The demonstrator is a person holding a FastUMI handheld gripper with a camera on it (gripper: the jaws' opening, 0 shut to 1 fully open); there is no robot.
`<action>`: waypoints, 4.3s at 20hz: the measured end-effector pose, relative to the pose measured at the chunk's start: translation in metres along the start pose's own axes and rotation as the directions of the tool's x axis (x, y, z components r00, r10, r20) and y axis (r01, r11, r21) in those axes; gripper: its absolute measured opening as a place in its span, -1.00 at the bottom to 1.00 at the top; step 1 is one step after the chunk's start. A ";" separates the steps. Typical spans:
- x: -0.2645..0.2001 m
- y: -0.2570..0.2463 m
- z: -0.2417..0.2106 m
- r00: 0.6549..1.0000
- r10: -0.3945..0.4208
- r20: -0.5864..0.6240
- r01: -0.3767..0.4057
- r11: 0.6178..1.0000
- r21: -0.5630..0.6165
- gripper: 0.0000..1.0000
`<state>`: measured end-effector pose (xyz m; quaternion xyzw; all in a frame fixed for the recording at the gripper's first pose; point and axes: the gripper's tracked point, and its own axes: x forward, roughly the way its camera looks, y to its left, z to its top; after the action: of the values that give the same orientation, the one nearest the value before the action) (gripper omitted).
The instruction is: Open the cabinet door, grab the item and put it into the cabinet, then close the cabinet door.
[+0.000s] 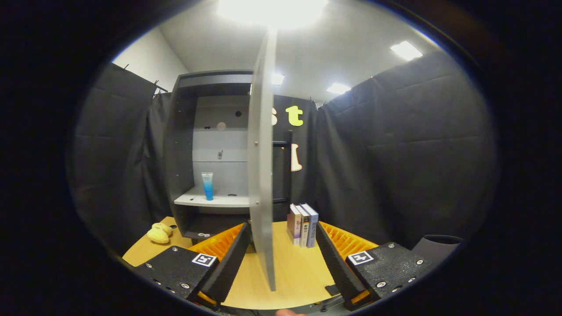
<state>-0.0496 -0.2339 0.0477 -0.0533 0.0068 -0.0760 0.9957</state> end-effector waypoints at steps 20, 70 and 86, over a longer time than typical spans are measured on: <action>0.068 0.005 0.019 0.985 0.166 0.044 -0.166 0.986 0.004 0.81; 0.094 0.347 -0.029 0.920 0.391 -0.015 -0.391 0.920 -0.005 0.85; 0.098 0.332 -0.022 0.932 0.361 0.017 -0.361 0.933 -0.002 0.85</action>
<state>0.0967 0.0751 -0.0103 -0.0514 0.0079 0.1085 0.9927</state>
